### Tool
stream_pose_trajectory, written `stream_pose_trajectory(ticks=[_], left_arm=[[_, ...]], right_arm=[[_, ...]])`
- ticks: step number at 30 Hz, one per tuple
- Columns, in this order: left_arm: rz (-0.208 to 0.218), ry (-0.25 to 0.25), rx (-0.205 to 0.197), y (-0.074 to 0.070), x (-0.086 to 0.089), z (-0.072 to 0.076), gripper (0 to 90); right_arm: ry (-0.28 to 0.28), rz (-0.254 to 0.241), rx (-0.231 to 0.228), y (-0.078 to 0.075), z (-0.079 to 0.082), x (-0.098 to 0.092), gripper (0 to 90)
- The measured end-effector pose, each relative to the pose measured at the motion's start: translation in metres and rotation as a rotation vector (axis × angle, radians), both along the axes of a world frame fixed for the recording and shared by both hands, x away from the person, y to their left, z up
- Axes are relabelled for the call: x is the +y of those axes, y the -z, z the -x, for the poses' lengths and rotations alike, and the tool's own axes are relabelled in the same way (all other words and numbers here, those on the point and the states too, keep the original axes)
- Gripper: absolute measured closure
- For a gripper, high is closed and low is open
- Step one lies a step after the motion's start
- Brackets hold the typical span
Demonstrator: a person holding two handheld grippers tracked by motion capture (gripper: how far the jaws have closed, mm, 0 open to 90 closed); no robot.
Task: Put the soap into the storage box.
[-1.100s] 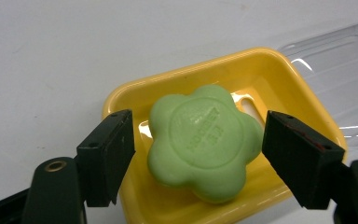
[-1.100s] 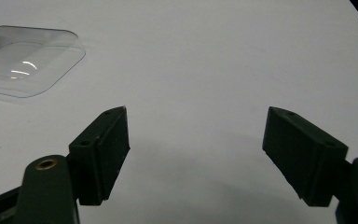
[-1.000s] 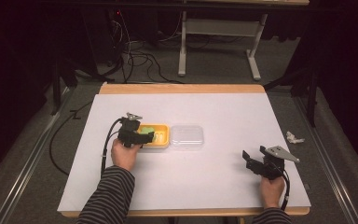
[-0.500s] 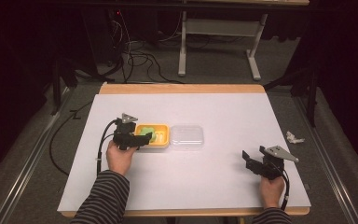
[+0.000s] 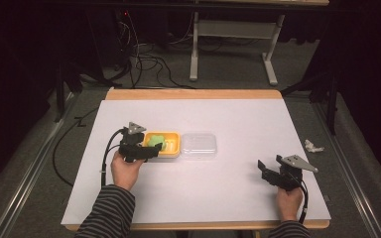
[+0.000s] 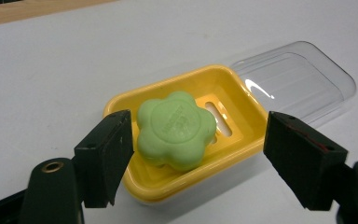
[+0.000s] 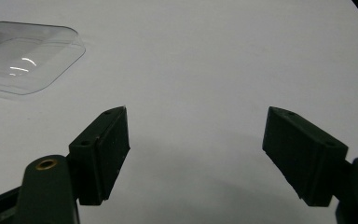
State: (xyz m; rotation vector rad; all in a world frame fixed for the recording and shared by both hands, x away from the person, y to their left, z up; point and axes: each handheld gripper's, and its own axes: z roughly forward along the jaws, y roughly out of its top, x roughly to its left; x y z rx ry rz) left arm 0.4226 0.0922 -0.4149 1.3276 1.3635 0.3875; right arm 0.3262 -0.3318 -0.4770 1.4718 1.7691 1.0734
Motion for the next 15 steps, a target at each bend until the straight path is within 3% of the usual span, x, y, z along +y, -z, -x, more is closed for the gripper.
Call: stream_pose_trajectory(ticks=[15], left_arm=[[0.029,0.013,-0.036,-0.012,0.002,0.017,23.9]], right_arm=[[0.000,0.001,0.001,0.000,0.000,0.000,23.2]])
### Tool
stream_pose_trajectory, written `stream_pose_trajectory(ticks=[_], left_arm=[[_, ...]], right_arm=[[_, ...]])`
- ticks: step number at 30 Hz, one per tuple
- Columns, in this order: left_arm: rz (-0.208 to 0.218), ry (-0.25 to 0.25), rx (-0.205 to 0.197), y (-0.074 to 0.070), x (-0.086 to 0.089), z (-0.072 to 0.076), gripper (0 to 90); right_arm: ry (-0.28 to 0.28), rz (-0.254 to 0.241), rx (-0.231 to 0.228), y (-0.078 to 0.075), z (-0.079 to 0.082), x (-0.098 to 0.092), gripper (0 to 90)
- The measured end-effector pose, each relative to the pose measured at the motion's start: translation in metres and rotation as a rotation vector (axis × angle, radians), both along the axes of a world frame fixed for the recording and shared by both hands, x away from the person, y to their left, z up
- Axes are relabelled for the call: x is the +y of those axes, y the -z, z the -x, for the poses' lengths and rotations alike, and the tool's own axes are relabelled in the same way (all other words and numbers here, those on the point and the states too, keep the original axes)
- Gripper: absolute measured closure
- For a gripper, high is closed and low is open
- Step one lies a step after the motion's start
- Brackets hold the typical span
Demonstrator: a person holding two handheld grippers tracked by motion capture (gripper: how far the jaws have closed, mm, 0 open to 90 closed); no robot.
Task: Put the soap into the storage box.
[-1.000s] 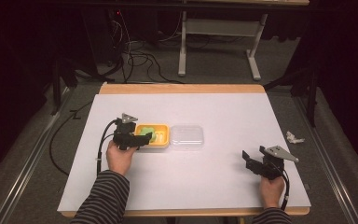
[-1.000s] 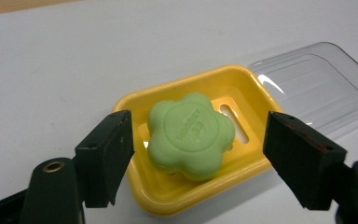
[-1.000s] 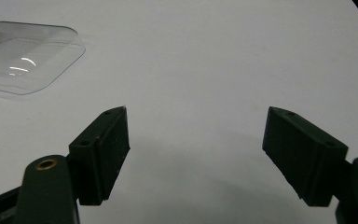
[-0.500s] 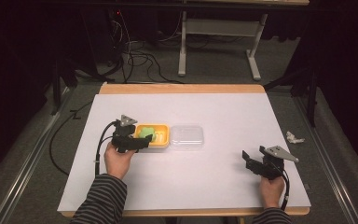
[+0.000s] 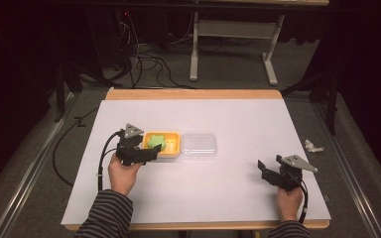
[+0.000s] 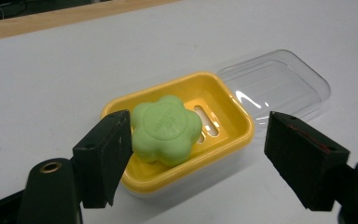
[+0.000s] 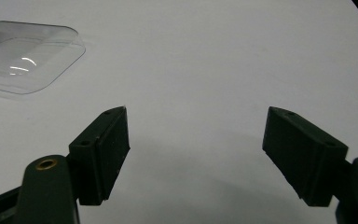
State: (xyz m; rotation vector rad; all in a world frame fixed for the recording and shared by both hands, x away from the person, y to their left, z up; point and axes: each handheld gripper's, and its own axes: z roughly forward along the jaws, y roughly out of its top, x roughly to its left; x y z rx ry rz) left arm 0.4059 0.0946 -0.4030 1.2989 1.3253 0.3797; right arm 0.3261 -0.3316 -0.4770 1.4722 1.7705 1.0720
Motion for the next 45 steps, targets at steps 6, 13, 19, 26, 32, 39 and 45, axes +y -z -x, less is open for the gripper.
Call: stream_pose_trajectory(ticks=[6,13,19,26,32,39,45], left_arm=[[0.004,0.016,-0.001,0.001,-0.003,0.006,23.7],[0.020,0.023,-0.003,-0.001,-0.001,0.012,23.4],[0.017,0.035,-0.004,-0.002,-0.001,0.018,23.2],[0.035,0.040,-0.005,-0.002,-0.001,0.025,23.0],[0.034,0.044,-0.005,-0.002,0.000,0.030,23.0],[0.034,0.049,-0.011,-0.001,-0.001,0.034,22.9],[0.037,0.046,-0.014,0.000,-0.002,0.037,22.9]], right_arm=[[0.000,0.005,-0.003,0.000,0.000,0.000,23.2],[-0.002,0.008,-0.001,0.000,0.000,0.001,23.3],[0.001,0.006,-0.001,0.000,0.000,0.001,23.2],[0.000,0.006,-0.001,0.000,0.000,0.001,23.2],[-0.001,0.008,-0.001,0.000,0.000,0.001,23.3],[-0.001,0.009,-0.001,0.000,0.000,0.001,23.3],[-0.001,0.010,0.001,0.000,0.000,0.001,23.3]])
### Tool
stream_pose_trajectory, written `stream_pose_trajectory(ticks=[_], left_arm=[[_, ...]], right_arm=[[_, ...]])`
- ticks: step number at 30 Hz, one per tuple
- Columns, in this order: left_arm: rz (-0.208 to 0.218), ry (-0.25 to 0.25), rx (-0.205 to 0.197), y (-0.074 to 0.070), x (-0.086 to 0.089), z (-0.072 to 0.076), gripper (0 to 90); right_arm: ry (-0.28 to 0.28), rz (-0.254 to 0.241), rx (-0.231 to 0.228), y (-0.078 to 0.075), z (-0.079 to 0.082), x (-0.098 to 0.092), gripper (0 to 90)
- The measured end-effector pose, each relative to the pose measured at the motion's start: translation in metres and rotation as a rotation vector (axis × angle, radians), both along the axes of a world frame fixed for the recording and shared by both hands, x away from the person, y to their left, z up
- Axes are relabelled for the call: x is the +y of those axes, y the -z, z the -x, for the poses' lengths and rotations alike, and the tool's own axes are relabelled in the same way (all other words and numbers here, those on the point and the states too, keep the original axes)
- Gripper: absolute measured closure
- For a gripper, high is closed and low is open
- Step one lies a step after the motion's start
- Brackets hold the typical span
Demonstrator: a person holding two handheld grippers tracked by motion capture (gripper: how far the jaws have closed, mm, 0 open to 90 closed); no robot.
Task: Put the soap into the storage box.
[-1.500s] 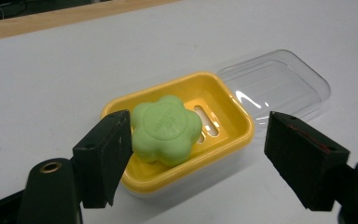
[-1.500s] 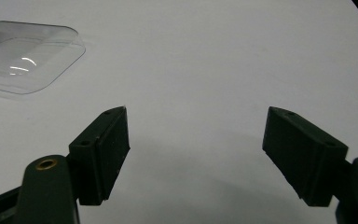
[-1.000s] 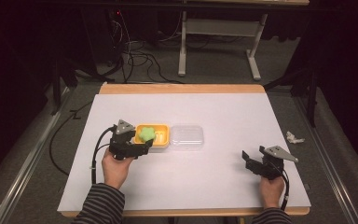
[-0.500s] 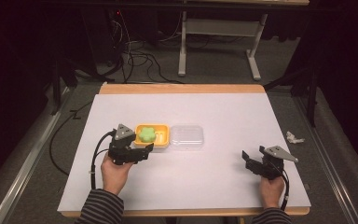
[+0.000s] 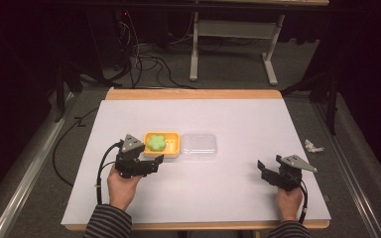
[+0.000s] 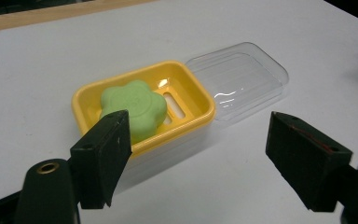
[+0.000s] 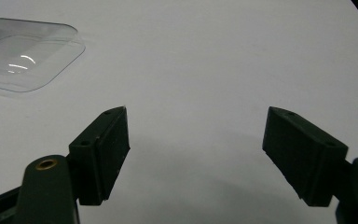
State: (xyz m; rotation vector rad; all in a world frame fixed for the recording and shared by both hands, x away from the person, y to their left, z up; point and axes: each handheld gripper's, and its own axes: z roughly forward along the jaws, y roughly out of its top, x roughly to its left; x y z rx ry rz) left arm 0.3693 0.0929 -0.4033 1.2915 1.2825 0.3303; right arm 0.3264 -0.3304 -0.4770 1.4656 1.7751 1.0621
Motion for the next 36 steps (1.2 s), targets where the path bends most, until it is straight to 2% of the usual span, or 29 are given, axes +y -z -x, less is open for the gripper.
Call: stream_pose_trajectory(ticks=[7,14,22,32,36], left_arm=[[-0.012,0.008,0.003,0.002,0.000,0.004,22.9],[0.009,0.006,0.001,0.002,-0.001,0.008,22.9],[-0.007,0.012,0.008,0.007,0.000,0.012,22.9],[0.001,0.005,0.011,0.009,0.004,0.016,22.9],[0.019,0.000,0.016,0.011,0.004,0.017,22.9]], right_arm=[[-0.001,0.002,0.000,0.000,0.000,0.000,23.2],[0.000,0.000,0.002,0.000,0.000,0.000,23.2],[0.000,0.003,0.003,0.000,0.000,0.000,23.3],[0.001,0.002,0.005,0.000,0.000,0.000,23.2],[-0.001,0.003,0.004,0.000,0.000,0.000,23.2]])
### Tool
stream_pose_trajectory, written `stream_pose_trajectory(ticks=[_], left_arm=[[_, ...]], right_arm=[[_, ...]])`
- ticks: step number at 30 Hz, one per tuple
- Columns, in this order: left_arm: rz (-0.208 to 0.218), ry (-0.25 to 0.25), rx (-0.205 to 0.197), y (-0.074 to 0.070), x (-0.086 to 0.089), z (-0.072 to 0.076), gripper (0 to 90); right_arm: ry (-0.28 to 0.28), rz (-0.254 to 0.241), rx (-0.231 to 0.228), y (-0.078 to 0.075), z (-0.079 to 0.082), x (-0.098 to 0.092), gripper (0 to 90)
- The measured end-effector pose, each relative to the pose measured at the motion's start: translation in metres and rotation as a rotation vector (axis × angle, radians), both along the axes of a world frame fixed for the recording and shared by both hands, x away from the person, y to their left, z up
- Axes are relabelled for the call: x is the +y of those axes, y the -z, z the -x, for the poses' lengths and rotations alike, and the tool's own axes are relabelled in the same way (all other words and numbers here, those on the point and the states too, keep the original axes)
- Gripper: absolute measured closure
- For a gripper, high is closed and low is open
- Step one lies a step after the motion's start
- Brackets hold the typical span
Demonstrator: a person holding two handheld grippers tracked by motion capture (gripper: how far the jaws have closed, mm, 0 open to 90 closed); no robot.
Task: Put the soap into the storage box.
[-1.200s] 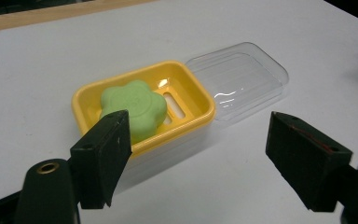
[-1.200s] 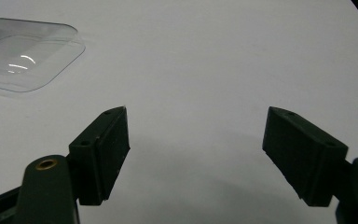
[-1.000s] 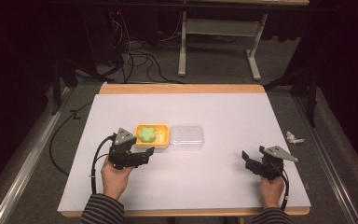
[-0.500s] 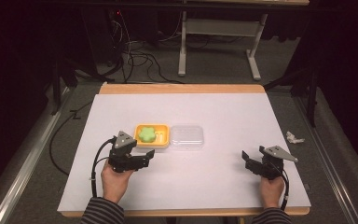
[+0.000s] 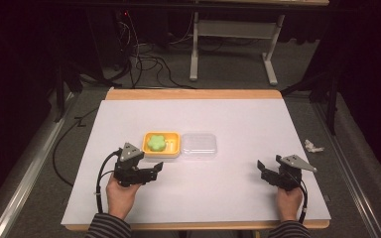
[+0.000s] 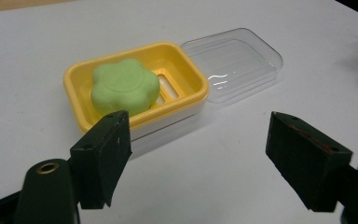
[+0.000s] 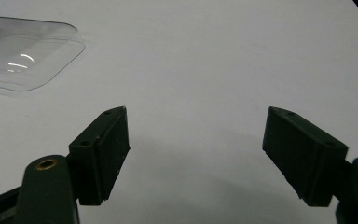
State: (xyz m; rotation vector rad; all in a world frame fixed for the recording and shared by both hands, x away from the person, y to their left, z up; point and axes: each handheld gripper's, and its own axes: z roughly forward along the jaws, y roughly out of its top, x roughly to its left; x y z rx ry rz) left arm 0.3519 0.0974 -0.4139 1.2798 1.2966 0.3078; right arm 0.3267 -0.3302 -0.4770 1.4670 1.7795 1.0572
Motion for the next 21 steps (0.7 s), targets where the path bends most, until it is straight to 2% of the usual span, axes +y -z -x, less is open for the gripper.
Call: stream_pose_trajectory(ticks=[3,13,15,16,17,21], left_arm=[[-0.011,0.008,0.005,0.002,0.001,0.002,22.8],[-0.002,-0.002,0.014,0.007,0.003,0.005,22.6],[-0.019,-0.003,0.010,0.010,0.003,0.006,22.6],[-0.003,-0.012,0.014,0.011,0.002,0.006,22.6],[-0.014,-0.008,0.016,0.012,0.004,0.006,22.6],[-0.005,-0.017,0.021,0.015,0.004,0.006,22.6]], right_arm=[[0.001,0.000,0.001,0.000,0.000,0.000,23.2],[0.001,0.000,0.001,0.000,0.000,0.000,23.3],[0.000,0.001,0.000,0.000,0.000,0.000,23.2],[0.002,0.000,0.001,0.000,0.000,0.000,23.2],[0.002,-0.001,0.001,0.000,0.000,0.000,23.2],[0.001,0.000,0.001,0.000,0.000,0.000,23.2]])
